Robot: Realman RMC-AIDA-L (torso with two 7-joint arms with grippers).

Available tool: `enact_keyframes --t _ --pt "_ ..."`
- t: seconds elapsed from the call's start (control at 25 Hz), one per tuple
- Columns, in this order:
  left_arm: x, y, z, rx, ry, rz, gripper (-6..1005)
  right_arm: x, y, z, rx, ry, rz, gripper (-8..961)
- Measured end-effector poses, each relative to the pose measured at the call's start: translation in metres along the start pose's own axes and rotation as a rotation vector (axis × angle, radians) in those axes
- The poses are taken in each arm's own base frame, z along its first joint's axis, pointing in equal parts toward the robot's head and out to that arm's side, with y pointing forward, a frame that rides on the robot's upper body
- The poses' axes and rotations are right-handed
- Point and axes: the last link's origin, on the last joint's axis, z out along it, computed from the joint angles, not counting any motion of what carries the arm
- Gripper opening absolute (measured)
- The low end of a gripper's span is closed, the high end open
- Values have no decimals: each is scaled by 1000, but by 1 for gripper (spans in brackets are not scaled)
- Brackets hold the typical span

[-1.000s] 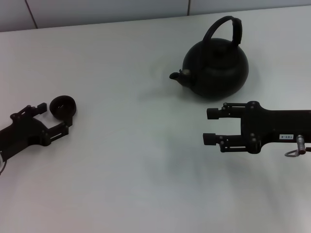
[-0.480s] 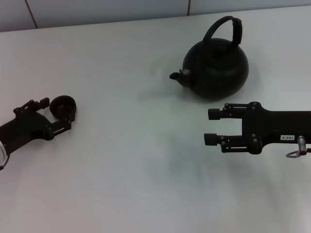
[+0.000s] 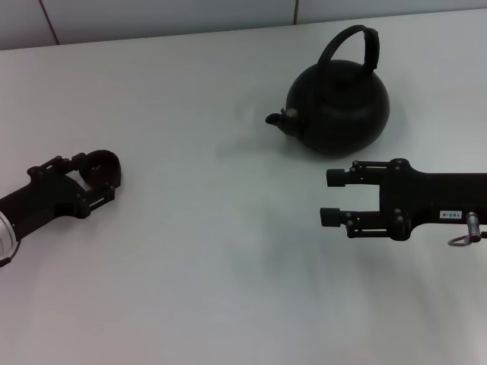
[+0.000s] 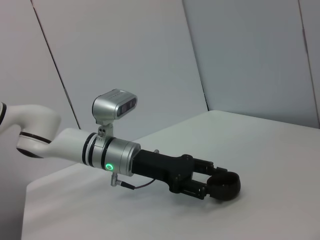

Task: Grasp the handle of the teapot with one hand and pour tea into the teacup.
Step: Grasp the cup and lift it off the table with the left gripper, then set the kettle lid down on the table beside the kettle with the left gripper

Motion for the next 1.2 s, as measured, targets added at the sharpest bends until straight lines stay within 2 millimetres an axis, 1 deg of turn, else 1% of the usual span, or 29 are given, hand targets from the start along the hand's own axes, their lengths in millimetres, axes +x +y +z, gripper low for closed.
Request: enact_keyframes --t 0.32,0.44,0.72,0.96,1.2 --pt "1 1 0 -9 5 -1 691 -1 -1 1 -2 0 -3 707" --pt "2 5 1 -33 8 11 688 -1 -1 1 2 2 -4 707" --pt "8 31 7 -194 11 88 692 1 -3 1 17 7 2 707" --pt "10 53 8 -328 15 142 702 2 -3 1 21 6 7 708" --pt "12 66 6 -407 31 155 712 3 -2 1 18 8 6 708"
